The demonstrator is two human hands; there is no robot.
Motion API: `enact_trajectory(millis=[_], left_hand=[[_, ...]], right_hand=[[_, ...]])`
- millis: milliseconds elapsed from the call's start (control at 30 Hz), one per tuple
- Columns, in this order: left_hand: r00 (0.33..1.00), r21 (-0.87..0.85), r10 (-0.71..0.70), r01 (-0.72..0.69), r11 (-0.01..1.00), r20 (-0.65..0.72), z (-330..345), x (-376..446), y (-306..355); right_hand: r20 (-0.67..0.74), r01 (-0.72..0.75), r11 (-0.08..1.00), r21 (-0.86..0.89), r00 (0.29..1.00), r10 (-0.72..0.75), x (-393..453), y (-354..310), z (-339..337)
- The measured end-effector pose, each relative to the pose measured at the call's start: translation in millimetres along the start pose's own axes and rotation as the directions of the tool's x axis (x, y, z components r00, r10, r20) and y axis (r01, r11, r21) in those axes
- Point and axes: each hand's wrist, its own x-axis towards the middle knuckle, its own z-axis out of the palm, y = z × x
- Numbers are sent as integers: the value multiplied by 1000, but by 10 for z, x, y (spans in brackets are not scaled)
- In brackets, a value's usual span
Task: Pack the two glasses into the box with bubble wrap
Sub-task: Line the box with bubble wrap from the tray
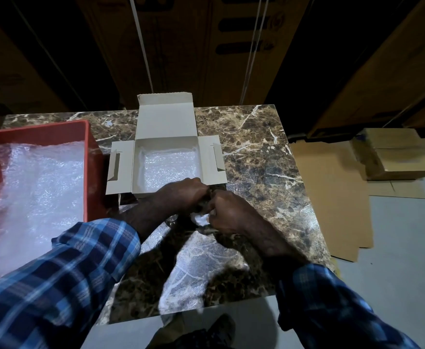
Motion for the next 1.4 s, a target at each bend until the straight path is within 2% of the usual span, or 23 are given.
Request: enact_trajectory(millis=[100,333,467,567,733,1100,1300,1400], left_hand=[[1000,0,-19,19,1000,20,-25,15,6],[1000,-10,-19,19,1000,18,-14,93,-51],[999,-30,-36,37,999,28,11,106,-94],[998,-32,-48,49,998,27,47,100,-122],[992,-20,-89,91,996,87,107,72,-78],[988,22,-114,112,993,100,14,146,-1],[993,68,-104,101,993,52,91,172,10],[995,86,-92,90,992,23,100,160,54]], right_hand=[[13,-11,1000,-25,1000,11,22,-16,29],[-131,-36,995,-92,991,24,65,-82,123],[-178,-10,998,-65,984,-1,147,-99,252],[-212,-19,1000,17,977,22,188,-92,345],[-222,-35,997,63,974,49,201,-66,353],[-198,-141,981,135,966,166,131,-65,263],[-165,-172,949,264,961,220,94,-48,224],[-128,-209,942,261,960,249,77,-7,200]])
